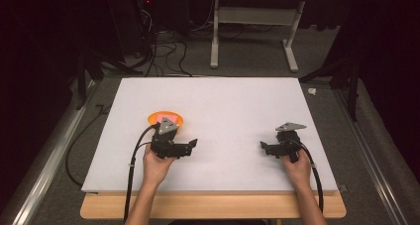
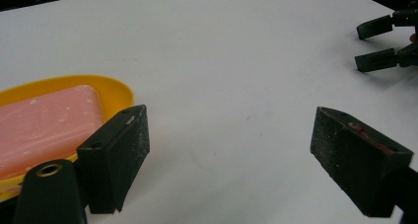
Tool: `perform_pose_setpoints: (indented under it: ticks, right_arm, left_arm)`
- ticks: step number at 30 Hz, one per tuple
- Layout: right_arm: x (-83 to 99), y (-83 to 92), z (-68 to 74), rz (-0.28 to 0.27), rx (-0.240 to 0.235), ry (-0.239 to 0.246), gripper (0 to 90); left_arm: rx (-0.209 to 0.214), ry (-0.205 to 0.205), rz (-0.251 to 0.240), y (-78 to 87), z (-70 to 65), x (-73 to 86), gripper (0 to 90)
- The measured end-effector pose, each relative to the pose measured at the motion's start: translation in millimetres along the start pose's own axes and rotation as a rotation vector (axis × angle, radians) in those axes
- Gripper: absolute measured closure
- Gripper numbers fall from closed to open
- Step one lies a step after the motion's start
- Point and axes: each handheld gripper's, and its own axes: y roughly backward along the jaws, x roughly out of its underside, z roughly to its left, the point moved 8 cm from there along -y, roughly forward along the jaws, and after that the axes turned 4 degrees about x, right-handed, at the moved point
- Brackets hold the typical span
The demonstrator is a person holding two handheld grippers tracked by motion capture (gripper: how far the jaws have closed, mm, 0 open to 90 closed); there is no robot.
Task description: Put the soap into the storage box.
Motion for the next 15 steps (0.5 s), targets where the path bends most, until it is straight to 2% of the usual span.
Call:
perform_pose_setpoints:
  ticks: [15]
  right_arm:
    - [-0.1, -0.1, 0.0, -0.002, 0.001, 0.001, 14.8]
  left_arm:
    - [0.03, -0.014, 0.02, -12.0, -13.2, 4.1, 15.9]
